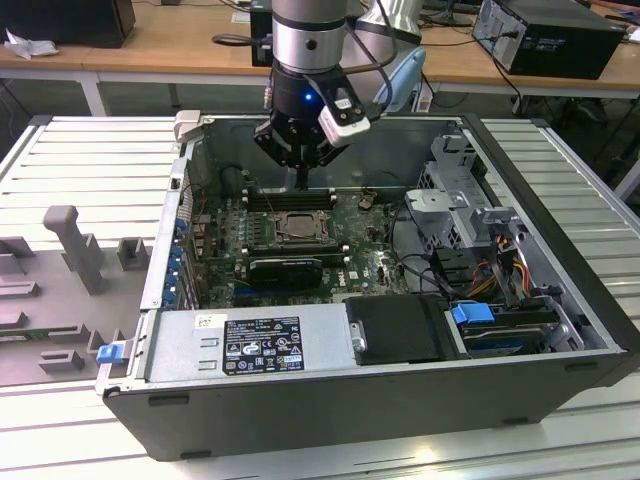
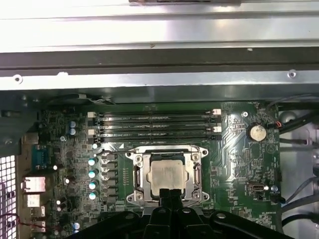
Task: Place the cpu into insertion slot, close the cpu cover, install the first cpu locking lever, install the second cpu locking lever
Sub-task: 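Install the first cpu locking lever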
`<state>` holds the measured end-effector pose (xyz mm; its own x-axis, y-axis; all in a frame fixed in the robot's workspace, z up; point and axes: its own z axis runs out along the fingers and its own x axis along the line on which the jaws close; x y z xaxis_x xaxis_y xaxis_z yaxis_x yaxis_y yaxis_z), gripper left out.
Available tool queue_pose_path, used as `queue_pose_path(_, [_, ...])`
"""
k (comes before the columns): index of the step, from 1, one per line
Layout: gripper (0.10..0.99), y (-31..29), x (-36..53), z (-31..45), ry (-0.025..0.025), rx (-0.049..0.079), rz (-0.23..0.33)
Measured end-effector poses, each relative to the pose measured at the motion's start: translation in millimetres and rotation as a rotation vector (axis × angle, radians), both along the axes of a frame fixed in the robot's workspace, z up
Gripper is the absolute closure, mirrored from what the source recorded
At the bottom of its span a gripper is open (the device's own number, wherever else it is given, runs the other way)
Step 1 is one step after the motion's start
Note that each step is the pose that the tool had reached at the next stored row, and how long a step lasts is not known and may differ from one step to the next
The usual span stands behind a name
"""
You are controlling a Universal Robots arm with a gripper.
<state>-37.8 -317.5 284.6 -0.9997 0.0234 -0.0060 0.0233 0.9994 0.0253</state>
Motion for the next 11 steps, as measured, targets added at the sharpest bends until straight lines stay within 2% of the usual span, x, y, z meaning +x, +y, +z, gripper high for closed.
queue_pose_path(3, [0.980,0.0,-1.8,-0.2,-0.0002,0.000,0.005])
queue_pose_path(11, [0.980,0.0,-13.3,-0.1,0.0000,0.002,0.005])
